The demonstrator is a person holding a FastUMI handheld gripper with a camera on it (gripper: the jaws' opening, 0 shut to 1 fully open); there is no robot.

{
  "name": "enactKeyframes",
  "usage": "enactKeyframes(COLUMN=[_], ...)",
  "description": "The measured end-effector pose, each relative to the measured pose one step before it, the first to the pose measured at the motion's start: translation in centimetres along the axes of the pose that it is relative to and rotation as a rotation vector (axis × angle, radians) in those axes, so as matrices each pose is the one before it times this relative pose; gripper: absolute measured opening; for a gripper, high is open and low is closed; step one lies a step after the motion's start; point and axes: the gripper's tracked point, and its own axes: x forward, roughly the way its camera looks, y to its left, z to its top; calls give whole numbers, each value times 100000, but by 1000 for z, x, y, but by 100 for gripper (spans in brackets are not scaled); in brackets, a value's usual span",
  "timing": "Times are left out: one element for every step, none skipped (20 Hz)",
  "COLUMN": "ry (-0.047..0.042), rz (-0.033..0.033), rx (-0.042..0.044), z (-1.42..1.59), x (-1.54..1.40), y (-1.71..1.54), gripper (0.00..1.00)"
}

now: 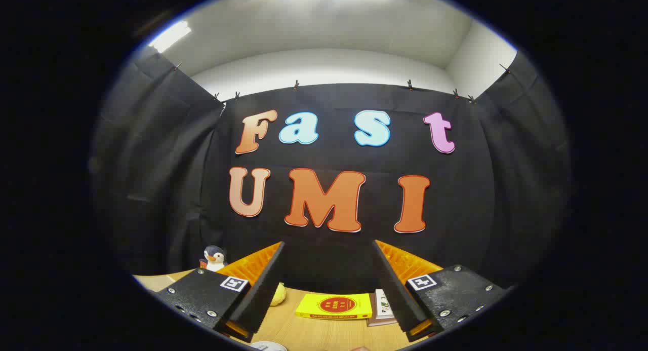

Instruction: Open the storage box then place both shoes into the box .Put the left shoe in first, then the right shoe, with the right side of both shoes facing outward in a uniform manner.

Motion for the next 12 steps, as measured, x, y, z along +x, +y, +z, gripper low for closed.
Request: enactKeyframes(ry=[-203, 39, -387, 167, 416, 176, -337, -668, -461, 24, 618, 788], rz=[499, 555, 548, 331, 708, 186, 287, -65, -180, 242, 70, 266], rx=[441, 469, 754, 1279, 1455, 1128, 544, -100, -121, -65, 100, 73], z=[274, 208, 275, 181, 11, 162, 196, 285, 142, 39, -85, -91], x=[55, 7, 133, 66, 35, 18, -79, 37, 63, 53, 20, -18], y=[417, 334, 279, 218, 435, 250, -31, 107, -60, 175, 227, 165], gripper=[98, 98, 98, 98, 99, 99, 99, 98, 98, 98, 98, 99])
